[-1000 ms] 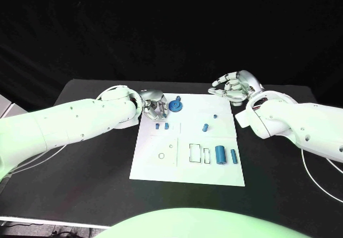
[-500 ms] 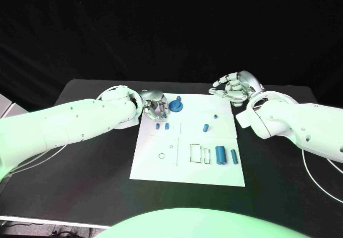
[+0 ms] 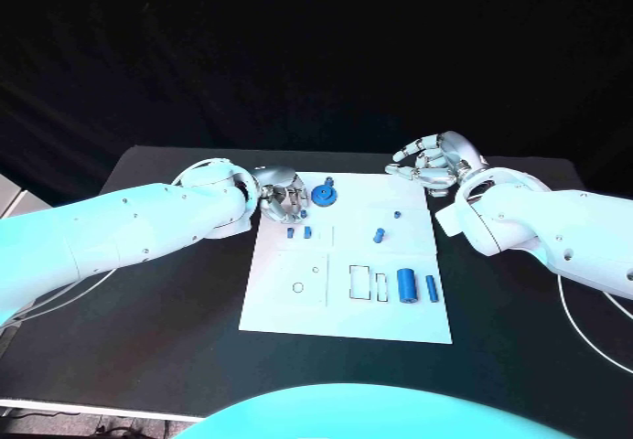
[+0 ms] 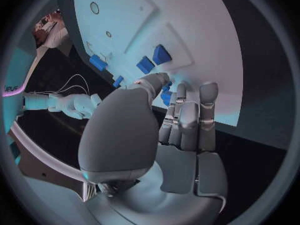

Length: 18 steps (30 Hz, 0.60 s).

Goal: Assemble the parts on the task board

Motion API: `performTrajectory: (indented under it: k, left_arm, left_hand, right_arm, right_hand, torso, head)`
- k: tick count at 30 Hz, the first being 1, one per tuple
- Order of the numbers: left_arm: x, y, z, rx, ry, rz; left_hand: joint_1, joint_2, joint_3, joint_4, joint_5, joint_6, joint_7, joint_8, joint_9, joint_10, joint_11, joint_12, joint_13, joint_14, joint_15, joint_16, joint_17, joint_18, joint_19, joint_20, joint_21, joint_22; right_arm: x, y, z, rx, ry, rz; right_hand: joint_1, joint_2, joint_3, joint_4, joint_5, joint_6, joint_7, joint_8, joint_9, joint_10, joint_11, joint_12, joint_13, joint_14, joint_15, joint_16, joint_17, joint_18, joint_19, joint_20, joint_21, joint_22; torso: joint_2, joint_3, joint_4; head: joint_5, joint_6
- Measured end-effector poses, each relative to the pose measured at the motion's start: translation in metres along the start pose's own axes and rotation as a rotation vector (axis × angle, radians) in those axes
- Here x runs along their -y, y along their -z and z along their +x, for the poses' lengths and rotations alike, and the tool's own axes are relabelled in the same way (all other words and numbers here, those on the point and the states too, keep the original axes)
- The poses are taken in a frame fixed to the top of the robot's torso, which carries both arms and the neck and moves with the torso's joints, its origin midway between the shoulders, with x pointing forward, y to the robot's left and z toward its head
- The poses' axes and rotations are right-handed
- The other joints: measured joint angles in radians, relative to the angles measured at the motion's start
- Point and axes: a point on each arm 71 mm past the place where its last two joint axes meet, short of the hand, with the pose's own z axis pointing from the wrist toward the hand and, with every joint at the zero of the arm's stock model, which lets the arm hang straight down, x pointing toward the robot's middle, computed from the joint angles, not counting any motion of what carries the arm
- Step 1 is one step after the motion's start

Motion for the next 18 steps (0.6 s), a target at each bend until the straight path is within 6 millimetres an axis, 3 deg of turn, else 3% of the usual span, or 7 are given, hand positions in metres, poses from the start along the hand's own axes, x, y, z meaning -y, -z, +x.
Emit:
performTrajectory:
  k: [3, 5, 7, 11, 14, 18]
  left_arm:
    - [-0.002, 0.002, -0.001, 0.003, 0.002, -0.004]
    - [-0.004, 0.004, -0.002, 0.006, 0.003, -0.007]
    - [-0.008, 0.007, -0.004, 0.014, 0.010, -0.011]
    - [-0.018, 0.016, -0.012, 0.041, 0.056, -0.022]
    - [-0.031, 0.026, -0.019, 0.067, 0.152, -0.027]
    - [-0.044, 0.041, -0.026, 0.101, 0.333, -0.005]
  left_hand:
    - [0.000, 0.000, -0.009, 0.000, 0.000, -0.007, 0.000, -0.006, 0.000, -0.016, 0.004, 0.004, 0.005, -0.009, 0.002, 0.000, -0.010, 0.000, -0.006, 0.001, -0.006, -0.007]
    - [0.000, 0.000, -0.013, -0.002, 0.000, -0.009, -0.002, -0.006, 0.001, -0.031, 0.009, 0.004, 0.009, -0.012, 0.005, -0.001, -0.018, 0.000, -0.011, 0.003, -0.008, -0.011]
    - [0.002, 0.002, -0.018, -0.002, 0.000, -0.004, 0.004, -0.006, 0.006, -0.052, 0.013, 0.008, 0.013, -0.033, 0.010, -0.014, -0.049, 0.000, -0.029, 0.008, -0.025, -0.034]
    - [0.013, 0.013, -0.012, -0.006, 0.000, 0.025, 0.020, 0.005, 0.016, -0.082, 0.022, 0.012, 0.019, -0.101, 0.017, -0.063, -0.166, 0.000, -0.096, 0.010, -0.088, -0.126]
    - [0.020, 0.020, 0.004, -0.009, 0.000, 0.037, 0.032, 0.009, 0.018, -0.073, 0.015, 0.033, 0.028, -0.119, 0.013, -0.078, -0.200, 0.000, -0.107, 0.003, -0.100, -0.141]
    - [0.019, 0.021, 0.009, -0.011, 0.000, 0.056, 0.052, 0.018, 0.023, -0.066, 0.018, 0.071, 0.047, -0.252, 0.015, -0.180, -0.376, 0.000, -0.154, 0.005, -0.148, -0.164]
  right_arm:
    - [0.001, 0.000, 0.000, -0.001, 0.003, 0.003]
    - [0.001, 0.000, -0.001, -0.003, 0.005, 0.004]
    - [0.003, 0.000, -0.002, -0.007, 0.014, 0.004]
    - [0.005, 0.000, -0.005, -0.019, 0.043, -0.001]
    - [0.008, 0.001, -0.007, -0.047, 0.092, -0.018]
    - [0.011, 0.002, -0.008, -0.108, 0.199, -0.060]
  right_hand:
    - [0.003, -0.003, -0.003, 0.003, 0.000, -0.014, 0.002, 0.000, -0.003, -0.047, 0.003, -0.063, -0.047, 0.002, 0.002, -0.012, 0.000, 0.000, -0.006, 0.006, -0.026, 0.000]
    - [0.023, 0.000, -0.003, 0.003, 0.000, -0.024, -0.001, 0.000, -0.007, -0.165, 0.006, -0.269, -0.214, 0.004, 0.004, -0.030, 0.000, 0.001, -0.010, 0.010, -0.059, 0.000]
    - [0.048, -0.001, 0.016, 0.005, 0.000, -0.026, 0.000, 0.000, -0.011, -0.208, 0.011, -0.417, -0.339, 0.004, 0.004, -0.055, -0.011, 0.016, -0.017, 0.012, -0.093, -0.005]
    - [0.098, -0.019, 0.101, -0.007, 0.000, -0.025, 0.000, -0.017, -0.025, -0.230, 0.008, -0.643, -0.546, 0.002, 0.005, -0.072, -0.024, 0.016, -0.019, 0.010, -0.114, -0.013]
    - [0.113, -0.034, 0.157, -0.017, 0.000, -0.009, 0.004, -0.038, -0.035, -0.211, 0.017, -0.789, -0.687, 0.002, 0.016, -0.063, -0.011, 0.016, -0.008, 0.019, -0.074, 0.000]
    - [0.113, -0.056, 0.203, -0.039, 0.000, 0.012, 0.018, -0.068, -0.046, -0.200, 0.029, -0.929, -0.833, 0.003, 0.025, -0.060, -0.023, 0.016, 0.000, 0.024, -0.007, 0.001]
  torso:
    - [0.000, 0.0000, 0.0000]
    - [0.000, 0.0000, -0.0001]
    - [0.000, 0.0000, -0.0003]
    - [0.000, 0.0000, -0.0010]
    - [0.000, 0.0006, -0.0014]
    - [0.000, 0.0010, -0.0013]
  head:
    - [0.000, 0.000]
    - [-0.001, -0.001]
    - [-0.001, 0.000]
    - [-0.005, 0.003]
    - [-0.012, 0.007]
    - [-0.028, 0.015]
